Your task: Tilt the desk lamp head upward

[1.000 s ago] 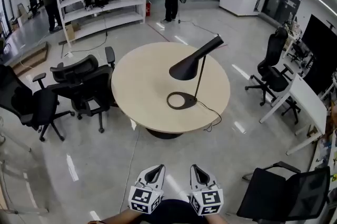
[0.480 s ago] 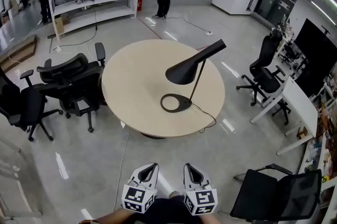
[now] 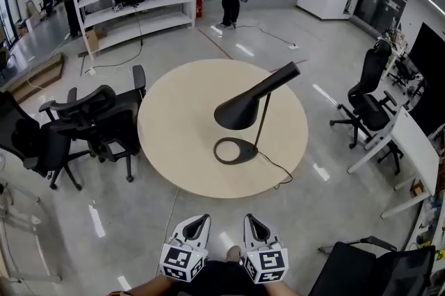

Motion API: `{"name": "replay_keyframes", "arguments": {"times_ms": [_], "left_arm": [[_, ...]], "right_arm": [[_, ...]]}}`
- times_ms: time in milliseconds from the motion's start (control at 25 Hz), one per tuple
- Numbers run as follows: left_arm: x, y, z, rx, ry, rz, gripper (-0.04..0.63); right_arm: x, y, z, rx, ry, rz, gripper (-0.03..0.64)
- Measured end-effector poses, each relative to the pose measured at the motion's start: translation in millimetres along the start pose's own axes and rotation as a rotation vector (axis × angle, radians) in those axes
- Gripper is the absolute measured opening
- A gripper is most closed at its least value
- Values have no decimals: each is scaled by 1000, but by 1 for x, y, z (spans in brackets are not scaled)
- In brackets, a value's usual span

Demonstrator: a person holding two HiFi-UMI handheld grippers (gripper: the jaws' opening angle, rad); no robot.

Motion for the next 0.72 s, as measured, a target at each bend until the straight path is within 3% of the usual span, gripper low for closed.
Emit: {"name": "replay_keyframes", "arguments": {"times_ms": [400, 720], "left_arm": [[-41, 20, 96, 9, 92, 5, 46], [-28, 30, 142, 31, 102, 27, 46]], "right_arm": [[-108, 18, 38, -27, 112, -17, 9], [-142, 19, 76, 10, 114, -2, 9]]}}
Point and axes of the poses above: the fingertips, and each gripper's own axes: z forward along the fingers, x to its left, y out of its top, the point moved 8 cm from there along -z, backward along the fingers, and after that the axes turned 3 degrees about z, right-handed, at the moved point
